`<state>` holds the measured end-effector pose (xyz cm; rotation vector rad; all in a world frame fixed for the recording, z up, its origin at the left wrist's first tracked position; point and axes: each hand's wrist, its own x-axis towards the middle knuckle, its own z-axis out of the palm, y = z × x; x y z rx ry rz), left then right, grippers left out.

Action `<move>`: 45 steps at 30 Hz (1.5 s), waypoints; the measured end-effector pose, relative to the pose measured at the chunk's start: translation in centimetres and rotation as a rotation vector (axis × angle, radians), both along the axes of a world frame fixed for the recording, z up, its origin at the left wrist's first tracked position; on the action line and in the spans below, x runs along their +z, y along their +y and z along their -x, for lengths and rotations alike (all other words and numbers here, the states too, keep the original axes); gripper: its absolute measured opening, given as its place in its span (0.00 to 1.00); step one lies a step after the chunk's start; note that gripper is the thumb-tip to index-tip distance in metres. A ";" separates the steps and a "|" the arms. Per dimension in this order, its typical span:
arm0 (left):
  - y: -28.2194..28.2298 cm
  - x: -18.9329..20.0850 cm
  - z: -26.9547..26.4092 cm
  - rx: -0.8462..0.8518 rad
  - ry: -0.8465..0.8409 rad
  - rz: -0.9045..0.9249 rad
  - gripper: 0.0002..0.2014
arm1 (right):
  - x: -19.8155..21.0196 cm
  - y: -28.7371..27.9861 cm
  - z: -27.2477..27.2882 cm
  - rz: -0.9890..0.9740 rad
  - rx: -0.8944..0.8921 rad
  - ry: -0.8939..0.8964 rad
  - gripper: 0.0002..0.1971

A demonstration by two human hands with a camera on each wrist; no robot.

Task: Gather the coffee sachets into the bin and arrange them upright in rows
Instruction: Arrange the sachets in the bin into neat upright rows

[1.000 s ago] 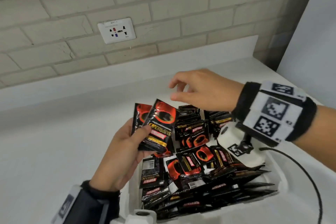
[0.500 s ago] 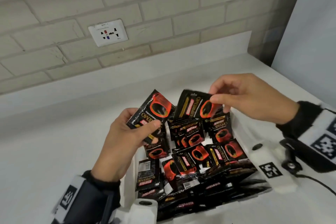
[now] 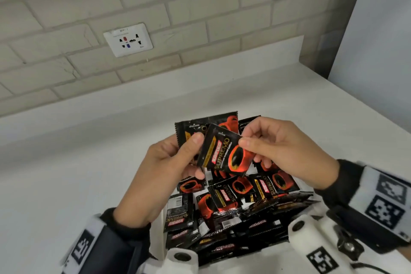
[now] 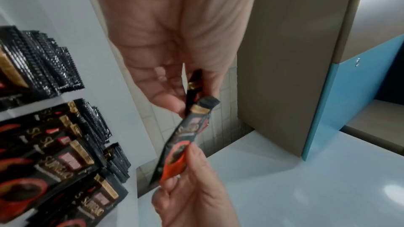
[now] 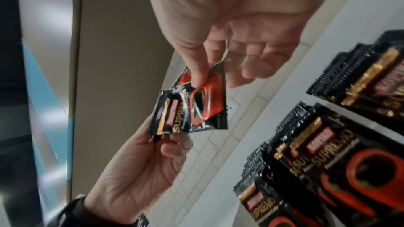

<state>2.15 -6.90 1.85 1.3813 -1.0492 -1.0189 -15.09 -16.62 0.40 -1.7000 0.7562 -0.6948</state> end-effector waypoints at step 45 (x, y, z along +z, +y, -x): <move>-1.7 0.6 1.3 -0.067 -0.521 0.174 0.07 | 6.6 -2.2 -0.6 0.653 0.142 0.307 0.24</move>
